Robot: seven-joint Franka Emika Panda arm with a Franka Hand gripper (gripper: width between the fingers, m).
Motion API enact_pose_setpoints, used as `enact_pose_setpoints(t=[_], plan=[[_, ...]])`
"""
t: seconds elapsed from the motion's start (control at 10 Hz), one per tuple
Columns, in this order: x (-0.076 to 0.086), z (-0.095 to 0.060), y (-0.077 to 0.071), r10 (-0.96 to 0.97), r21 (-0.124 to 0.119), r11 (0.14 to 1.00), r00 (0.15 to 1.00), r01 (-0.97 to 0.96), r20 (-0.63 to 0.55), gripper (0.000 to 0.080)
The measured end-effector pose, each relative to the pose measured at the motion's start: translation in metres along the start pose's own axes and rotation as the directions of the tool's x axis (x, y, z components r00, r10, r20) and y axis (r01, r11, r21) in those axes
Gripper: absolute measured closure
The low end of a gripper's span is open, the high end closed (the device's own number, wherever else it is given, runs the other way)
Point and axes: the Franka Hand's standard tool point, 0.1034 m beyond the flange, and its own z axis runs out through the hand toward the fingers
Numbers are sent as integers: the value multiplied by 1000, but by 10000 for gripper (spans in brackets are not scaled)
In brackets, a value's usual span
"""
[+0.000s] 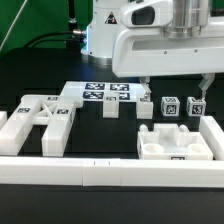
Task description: Assemble chair
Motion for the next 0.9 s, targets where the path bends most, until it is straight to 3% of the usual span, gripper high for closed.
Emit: enact_pose_setpoints(t=[0.3, 0.5, 0.7, 0.9], plan=[[-8, 6, 1, 23, -3, 1000, 1000, -23, 13, 150], [-42, 15, 2, 40, -9, 999, 999, -40, 14, 150], [-80, 28, 22, 38, -24, 999, 999, -38, 5, 150], [-85, 31, 24, 10, -25, 1000, 1000, -10, 0, 150]])
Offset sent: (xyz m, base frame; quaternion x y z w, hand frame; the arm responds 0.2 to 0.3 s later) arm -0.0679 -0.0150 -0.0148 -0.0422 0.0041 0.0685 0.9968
